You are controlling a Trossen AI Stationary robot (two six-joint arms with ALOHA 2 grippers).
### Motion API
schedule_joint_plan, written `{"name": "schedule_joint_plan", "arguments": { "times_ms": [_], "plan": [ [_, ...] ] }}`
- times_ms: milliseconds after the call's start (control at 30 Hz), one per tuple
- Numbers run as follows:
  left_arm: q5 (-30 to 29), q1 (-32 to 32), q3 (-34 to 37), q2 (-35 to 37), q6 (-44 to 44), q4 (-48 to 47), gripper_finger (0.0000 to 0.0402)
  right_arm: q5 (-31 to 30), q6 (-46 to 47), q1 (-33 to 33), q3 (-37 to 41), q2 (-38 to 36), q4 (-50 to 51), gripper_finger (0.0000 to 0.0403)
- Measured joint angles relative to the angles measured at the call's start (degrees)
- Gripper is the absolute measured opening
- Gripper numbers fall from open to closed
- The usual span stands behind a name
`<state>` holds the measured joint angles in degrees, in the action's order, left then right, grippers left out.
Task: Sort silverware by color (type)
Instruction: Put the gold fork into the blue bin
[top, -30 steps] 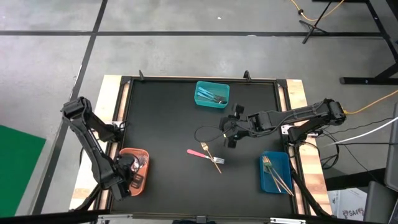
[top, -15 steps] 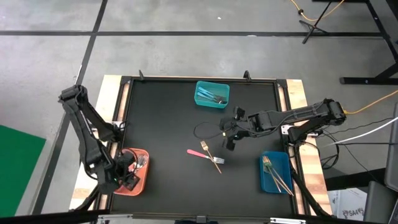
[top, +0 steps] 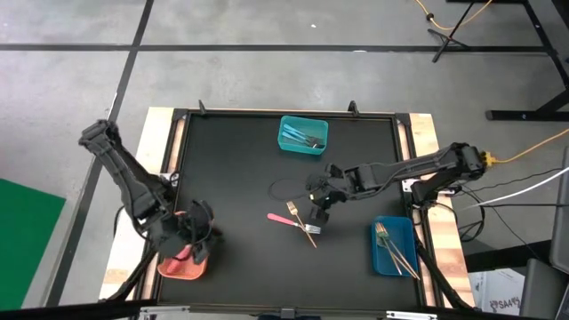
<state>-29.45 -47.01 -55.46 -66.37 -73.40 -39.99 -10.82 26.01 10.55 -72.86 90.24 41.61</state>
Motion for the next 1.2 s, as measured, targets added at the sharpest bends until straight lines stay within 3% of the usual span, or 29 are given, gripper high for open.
{"name": "schedule_joint_plan", "arguments": {
  "times_ms": [167, 367, 700, 1200],
  "plan": [
    [0.0, 5.8, 0.0, 0.0, 12.1, 0.1, 0.011, 2.8, 3.7, 0.0, 0.0, 3.2, -2.0, 0.0072],
    [0.5, 10.5, 0.0, 0.0, 19.9, 0.0, 0.011, 2.9, 8.5, 0.0, 0.0, 6.9, -2.5, 0.0072],
    [0.4, 14.0, 0.0, 0.0, 21.5, -1.3, 0.011, 2.9, 15.1, 0.0, 0.0, 12.6, -8.7, 0.0072],
    [0.3, 12.8, 0.0, 0.0, 21.5, -2.0, 0.011, 0.0, 22.0, 4.3, 0.1, 17.9, -11.3, 0.0072]
  ]
}}
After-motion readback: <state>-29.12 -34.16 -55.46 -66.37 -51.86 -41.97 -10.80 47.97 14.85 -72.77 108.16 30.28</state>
